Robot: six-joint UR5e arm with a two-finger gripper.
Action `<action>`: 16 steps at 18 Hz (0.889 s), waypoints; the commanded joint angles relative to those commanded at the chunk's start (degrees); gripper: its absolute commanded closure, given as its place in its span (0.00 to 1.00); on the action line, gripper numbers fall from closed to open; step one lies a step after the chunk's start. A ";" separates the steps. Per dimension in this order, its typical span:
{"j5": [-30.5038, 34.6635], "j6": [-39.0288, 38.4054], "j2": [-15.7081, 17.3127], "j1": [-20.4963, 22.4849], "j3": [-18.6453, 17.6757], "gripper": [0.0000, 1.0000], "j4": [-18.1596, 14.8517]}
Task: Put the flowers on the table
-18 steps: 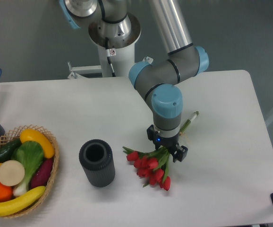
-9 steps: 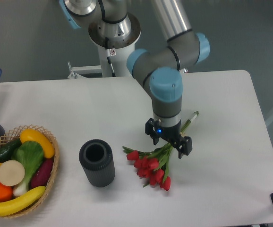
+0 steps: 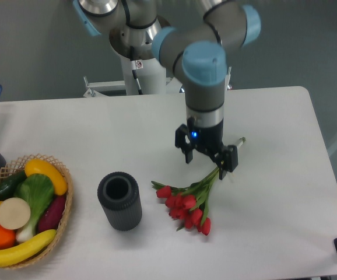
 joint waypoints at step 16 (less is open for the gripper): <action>-3.25 22.96 9.76 11.44 0.09 0.00 -15.22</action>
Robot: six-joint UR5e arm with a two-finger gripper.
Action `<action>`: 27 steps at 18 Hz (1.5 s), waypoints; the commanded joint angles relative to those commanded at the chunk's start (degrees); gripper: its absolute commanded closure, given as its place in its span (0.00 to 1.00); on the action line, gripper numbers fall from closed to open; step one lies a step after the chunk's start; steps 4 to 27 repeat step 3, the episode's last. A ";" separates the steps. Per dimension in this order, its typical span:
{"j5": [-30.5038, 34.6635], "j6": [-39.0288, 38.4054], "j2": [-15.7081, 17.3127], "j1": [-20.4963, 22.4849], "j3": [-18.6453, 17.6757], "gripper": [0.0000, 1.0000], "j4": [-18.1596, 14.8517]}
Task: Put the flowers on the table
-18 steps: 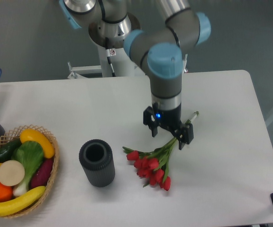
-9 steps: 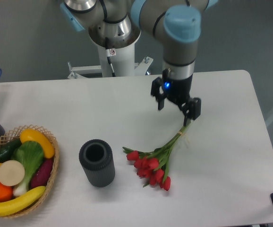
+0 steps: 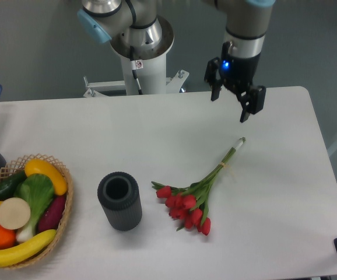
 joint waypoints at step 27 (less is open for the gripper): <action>-0.26 0.00 0.00 -0.09 0.00 0.00 0.35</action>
